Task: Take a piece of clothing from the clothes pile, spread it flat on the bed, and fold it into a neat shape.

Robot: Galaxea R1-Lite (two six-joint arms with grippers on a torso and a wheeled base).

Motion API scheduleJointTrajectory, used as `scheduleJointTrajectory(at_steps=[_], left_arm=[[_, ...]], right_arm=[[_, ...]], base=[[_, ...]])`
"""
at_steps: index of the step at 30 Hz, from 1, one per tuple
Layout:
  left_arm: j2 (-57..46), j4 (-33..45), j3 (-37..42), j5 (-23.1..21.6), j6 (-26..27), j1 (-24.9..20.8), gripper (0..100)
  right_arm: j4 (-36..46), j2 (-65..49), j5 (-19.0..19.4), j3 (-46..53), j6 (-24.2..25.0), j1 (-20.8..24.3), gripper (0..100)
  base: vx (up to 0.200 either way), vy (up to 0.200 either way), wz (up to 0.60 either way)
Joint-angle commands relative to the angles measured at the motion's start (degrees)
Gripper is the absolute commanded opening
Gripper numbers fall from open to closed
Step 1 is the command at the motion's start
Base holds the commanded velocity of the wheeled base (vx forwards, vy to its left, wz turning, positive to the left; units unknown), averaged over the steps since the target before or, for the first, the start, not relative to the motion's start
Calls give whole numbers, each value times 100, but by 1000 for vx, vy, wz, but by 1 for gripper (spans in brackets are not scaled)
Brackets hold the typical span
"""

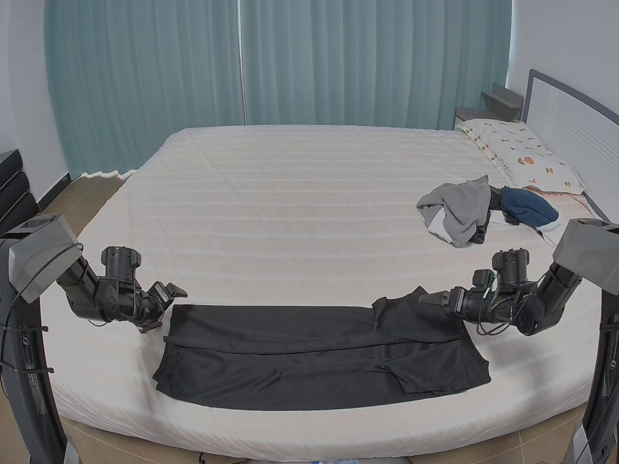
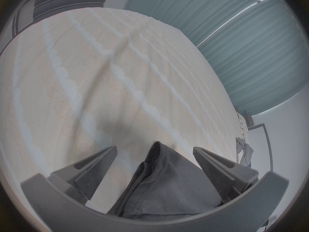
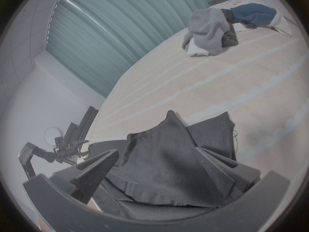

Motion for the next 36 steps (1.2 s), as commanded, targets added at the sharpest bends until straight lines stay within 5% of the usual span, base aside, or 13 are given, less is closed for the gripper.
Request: scheduleJointTrajectory(at_steps=[1,19,20,36], left_arm=[[-26,-6,18,12,6,4,100],[-26,-6,18,12,6,-5,100],[-26,-6,18,12,6,-5,100],[-88,3,18,109,50,-5,100]], right_arm=[[-11,271,-8,-93,-49,-16,100],[-19,509,-26,-216,-216,-174,100],[-11,526,-26,-189,-322,-183,0],[-186,359,-79,329,-919,-491,0]], base=[[0,0,0],[0,0,0],[0,0,0],[0,0,0]])
